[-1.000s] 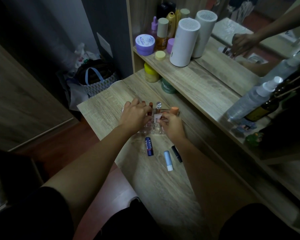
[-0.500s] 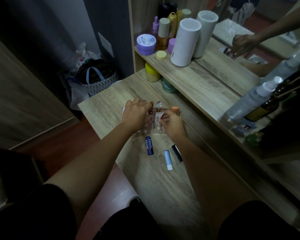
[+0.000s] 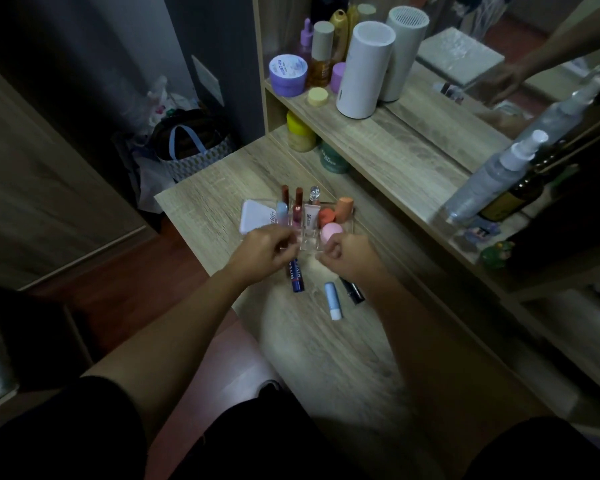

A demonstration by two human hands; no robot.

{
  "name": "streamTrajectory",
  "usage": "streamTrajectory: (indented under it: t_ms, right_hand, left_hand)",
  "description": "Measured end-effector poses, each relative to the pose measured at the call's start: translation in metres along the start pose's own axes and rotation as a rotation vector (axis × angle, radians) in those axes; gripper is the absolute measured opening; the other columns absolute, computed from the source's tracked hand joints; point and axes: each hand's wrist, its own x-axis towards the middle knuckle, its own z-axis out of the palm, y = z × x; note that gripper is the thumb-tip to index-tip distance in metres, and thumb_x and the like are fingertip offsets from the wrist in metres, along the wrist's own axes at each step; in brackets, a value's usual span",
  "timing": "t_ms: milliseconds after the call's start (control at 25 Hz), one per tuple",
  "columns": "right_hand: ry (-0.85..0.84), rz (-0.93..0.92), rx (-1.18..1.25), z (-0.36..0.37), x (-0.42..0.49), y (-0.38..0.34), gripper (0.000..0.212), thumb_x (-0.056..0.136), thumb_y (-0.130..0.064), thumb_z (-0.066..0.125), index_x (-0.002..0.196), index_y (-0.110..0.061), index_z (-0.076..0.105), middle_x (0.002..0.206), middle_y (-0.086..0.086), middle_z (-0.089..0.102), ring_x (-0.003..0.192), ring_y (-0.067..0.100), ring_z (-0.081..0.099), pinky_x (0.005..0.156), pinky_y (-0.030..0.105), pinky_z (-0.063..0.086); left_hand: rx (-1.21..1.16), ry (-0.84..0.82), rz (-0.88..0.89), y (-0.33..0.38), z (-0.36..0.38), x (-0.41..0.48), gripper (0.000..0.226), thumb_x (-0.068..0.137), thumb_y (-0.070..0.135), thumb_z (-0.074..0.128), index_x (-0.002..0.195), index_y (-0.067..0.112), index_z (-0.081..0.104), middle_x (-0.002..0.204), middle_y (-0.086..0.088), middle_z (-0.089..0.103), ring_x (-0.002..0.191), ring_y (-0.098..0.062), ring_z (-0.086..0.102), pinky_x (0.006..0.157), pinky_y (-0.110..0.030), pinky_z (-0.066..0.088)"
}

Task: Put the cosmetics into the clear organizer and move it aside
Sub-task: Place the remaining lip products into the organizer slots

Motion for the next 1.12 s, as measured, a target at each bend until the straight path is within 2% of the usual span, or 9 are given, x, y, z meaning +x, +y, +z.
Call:
streamTrajectory:
  t_ms: [160,280,360,480,560,680,800,920,1120]
  right_hand:
    - [-0.249,-0.051,-0.334,0.001,-0.019,0.003,0.032,0.076,-0.037,0.073,0.07,-0.014,0.052,0.089,0.01,0.066,0.079,0.021,0.059,0.081,0.037,0.052]
    - [-0.293,-0.091,-0.434,0.008,-0.026,0.005,0.025,0.077,-0.03,0.07,0.085,-0.01,0.058,0.107,0.015,0.064,0.1,0.029,0.058,0.087,0.038,0.045]
    - [-0.275,-0.089,-0.395,0.015,-0.027,0.005,0.036,0.077,-0.026,0.07,0.105,-0.005,0.06,0.114,0.016,0.064,0.106,0.031,0.058,0.088,0.037,0.045]
    - [-0.12,0.021,-0.01,0.015,-0.023,0.001,0.042,0.074,-0.022,0.076,0.111,-0.009,0.063,0.105,0.011,0.069,0.091,0.019,0.064,0.075,0.025,0.047]
    - [-0.014,0.072,0.316,0.013,-0.016,-0.005,0.043,0.077,-0.019,0.074,0.117,-0.013,0.061,0.099,0.006,0.07,0.076,0.006,0.061,0.062,0.014,0.045]
    - [0.15,0.036,0.644,0.013,-0.001,-0.02,0.035,0.08,-0.014,0.073,0.112,-0.012,0.059,0.094,0.001,0.068,0.078,0.006,0.064,0.062,0.01,0.048]
    - [0.264,-0.022,0.697,0.022,0.007,-0.032,0.028,0.079,-0.009,0.073,0.105,-0.011,0.063,0.083,-0.01,0.064,0.073,-0.001,0.063,0.059,0.002,0.048]
    - [0.308,-0.058,0.71,0.034,0.011,-0.036,0.024,0.081,-0.007,0.071,0.104,-0.007,0.065,0.088,-0.002,0.066,0.076,0.005,0.065,0.063,0.004,0.051]
    - [0.309,-0.052,0.633,0.049,0.014,-0.034,0.025,0.084,-0.002,0.066,0.109,-0.004,0.064,0.099,0.009,0.071,0.079,0.007,0.065,0.068,0.009,0.051]
  left_hand:
    - [0.026,-0.388,-0.104,-0.009,0.022,-0.009,0.031,0.092,0.031,0.053,0.114,0.012,0.063,0.108,-0.014,0.066,0.096,-0.026,0.061,0.086,-0.036,0.047]
    - [0.069,-0.436,-0.126,-0.011,0.035,-0.012,0.03,0.092,0.033,0.053,0.108,0.01,0.063,0.106,-0.017,0.066,0.1,-0.03,0.059,0.085,-0.033,0.042]
    - [0.065,-0.416,-0.158,-0.013,0.036,-0.014,0.024,0.09,0.027,0.057,0.1,0.007,0.063,0.099,-0.02,0.066,0.094,-0.032,0.059,0.076,-0.031,0.039]
    - [-0.047,-0.351,-0.21,-0.018,0.027,-0.02,0.013,0.082,0.016,0.061,0.094,0.012,0.058,0.087,-0.012,0.065,0.084,-0.032,0.061,0.067,-0.027,0.035]
    - [-0.225,-0.26,-0.292,-0.017,0.015,-0.022,0.026,0.078,0.017,0.064,0.1,0.019,0.05,0.078,0.002,0.062,0.071,-0.018,0.062,0.062,-0.026,0.042]
    - [-0.359,-0.008,-0.408,-0.014,-0.002,-0.016,0.041,0.074,0.017,0.068,0.109,0.021,0.047,0.076,0.01,0.059,0.064,-0.006,0.06,0.059,-0.016,0.047]
    - [-0.294,0.149,-0.387,-0.01,-0.01,-0.004,0.026,0.078,0.016,0.068,0.102,0.014,0.057,0.086,-0.001,0.069,0.074,-0.015,0.066,0.071,-0.02,0.049]
    - [-0.225,0.179,-0.347,-0.008,-0.011,0.0,0.023,0.083,0.016,0.065,0.104,0.01,0.06,0.09,-0.008,0.072,0.078,-0.018,0.067,0.073,-0.02,0.048]
    - [-0.129,0.143,-0.297,-0.013,-0.007,0.003,0.023,0.084,0.009,0.062,0.106,0.005,0.06,0.095,-0.016,0.071,0.085,-0.028,0.068,0.079,-0.036,0.053]
